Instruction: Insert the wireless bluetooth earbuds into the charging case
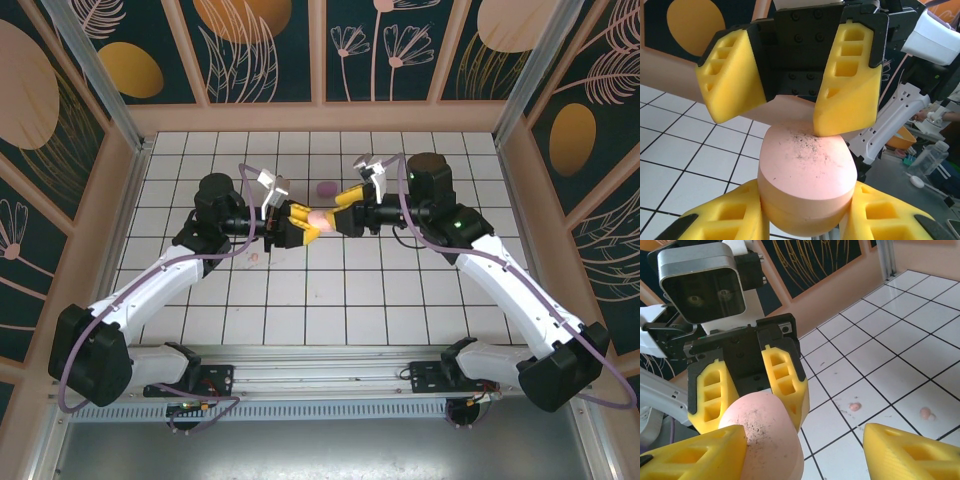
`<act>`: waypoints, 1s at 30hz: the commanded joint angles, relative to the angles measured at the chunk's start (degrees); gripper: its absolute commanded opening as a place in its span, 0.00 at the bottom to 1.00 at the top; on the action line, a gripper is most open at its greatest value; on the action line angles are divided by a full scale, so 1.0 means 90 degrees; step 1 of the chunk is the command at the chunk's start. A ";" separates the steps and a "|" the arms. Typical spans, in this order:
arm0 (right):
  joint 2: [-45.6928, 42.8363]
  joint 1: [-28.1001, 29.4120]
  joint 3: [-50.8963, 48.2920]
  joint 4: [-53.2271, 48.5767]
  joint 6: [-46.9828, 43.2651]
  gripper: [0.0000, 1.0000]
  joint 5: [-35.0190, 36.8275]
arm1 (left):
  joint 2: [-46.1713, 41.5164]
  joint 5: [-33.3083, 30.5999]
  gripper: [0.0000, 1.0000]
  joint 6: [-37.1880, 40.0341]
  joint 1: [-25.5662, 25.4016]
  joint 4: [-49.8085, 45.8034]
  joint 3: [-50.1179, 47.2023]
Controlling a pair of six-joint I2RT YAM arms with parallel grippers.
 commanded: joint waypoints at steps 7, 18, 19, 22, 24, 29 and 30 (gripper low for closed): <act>0.0174 0.0414 0.0150 -0.0325 -0.0473 0.69 -0.0430 | -0.0080 0.0074 0.23 -0.0169 -0.0027 0.0177 0.0239; 0.0186 0.0434 0.0178 -0.0629 -0.0587 0.46 -0.0065 | -0.0021 0.0113 0.23 -0.0161 -0.0028 0.0161 0.0312; 0.0188 0.0424 0.0179 -0.0596 -0.0537 0.43 -0.0017 | -0.0024 0.0122 0.23 -0.0175 -0.0032 0.0157 0.0317; 0.0210 0.0385 0.0151 -0.0385 -0.0237 0.35 0.0168 | -0.0047 0.0133 0.23 -0.0179 -0.0052 0.0170 0.0302; 0.0226 0.0304 0.0105 -0.0195 0.0071 0.33 0.0358 | -0.0057 0.0151 0.22 -0.0199 -0.0080 0.0219 0.0249; 0.0294 -0.0001 -0.0033 0.0350 0.0777 0.32 0.0477 | 0.0035 0.0259 0.22 -0.0346 -0.0139 0.0415 0.0190; 0.0299 -0.0045 -0.0025 0.0393 0.0859 0.33 0.0518 | 0.0029 0.0264 0.22 -0.0334 -0.0155 0.0420 0.0195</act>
